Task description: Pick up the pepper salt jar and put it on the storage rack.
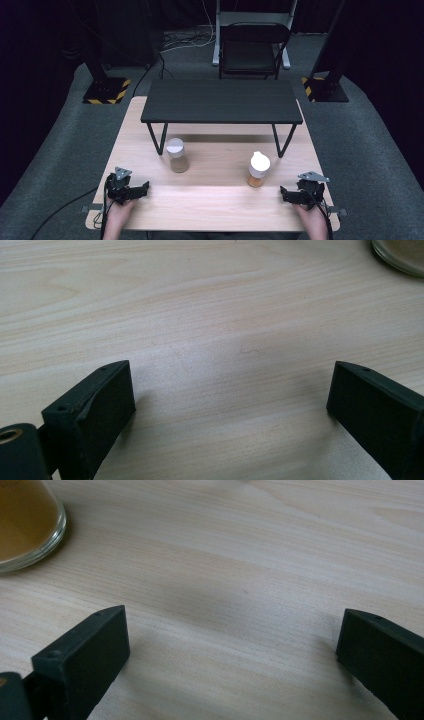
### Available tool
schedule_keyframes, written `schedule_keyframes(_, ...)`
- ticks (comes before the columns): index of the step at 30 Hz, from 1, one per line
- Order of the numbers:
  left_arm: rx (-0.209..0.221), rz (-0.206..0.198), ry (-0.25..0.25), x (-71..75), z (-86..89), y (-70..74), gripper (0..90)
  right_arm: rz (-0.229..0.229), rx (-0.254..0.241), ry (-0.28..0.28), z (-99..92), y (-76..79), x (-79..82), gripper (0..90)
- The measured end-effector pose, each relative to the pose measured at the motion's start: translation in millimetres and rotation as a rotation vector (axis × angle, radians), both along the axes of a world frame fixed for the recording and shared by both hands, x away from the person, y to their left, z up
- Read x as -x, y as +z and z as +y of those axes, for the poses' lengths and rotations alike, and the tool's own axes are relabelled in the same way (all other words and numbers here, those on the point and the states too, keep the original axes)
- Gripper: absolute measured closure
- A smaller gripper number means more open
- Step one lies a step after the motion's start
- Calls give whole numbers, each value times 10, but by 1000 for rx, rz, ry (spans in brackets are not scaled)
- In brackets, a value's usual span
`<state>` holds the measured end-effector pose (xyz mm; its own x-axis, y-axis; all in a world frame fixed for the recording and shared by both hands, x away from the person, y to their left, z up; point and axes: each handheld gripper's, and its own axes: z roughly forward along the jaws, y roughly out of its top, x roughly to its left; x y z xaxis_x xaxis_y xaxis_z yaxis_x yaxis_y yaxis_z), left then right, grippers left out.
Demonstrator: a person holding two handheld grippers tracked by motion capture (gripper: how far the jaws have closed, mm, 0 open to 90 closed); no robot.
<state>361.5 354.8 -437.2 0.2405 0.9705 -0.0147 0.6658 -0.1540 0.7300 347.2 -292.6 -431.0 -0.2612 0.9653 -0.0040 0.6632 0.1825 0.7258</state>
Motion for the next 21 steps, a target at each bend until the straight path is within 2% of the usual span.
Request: schedule_keyframes(21,3,4,-2,16,-5,3,35,0,0,-8,14,0,-3,0)
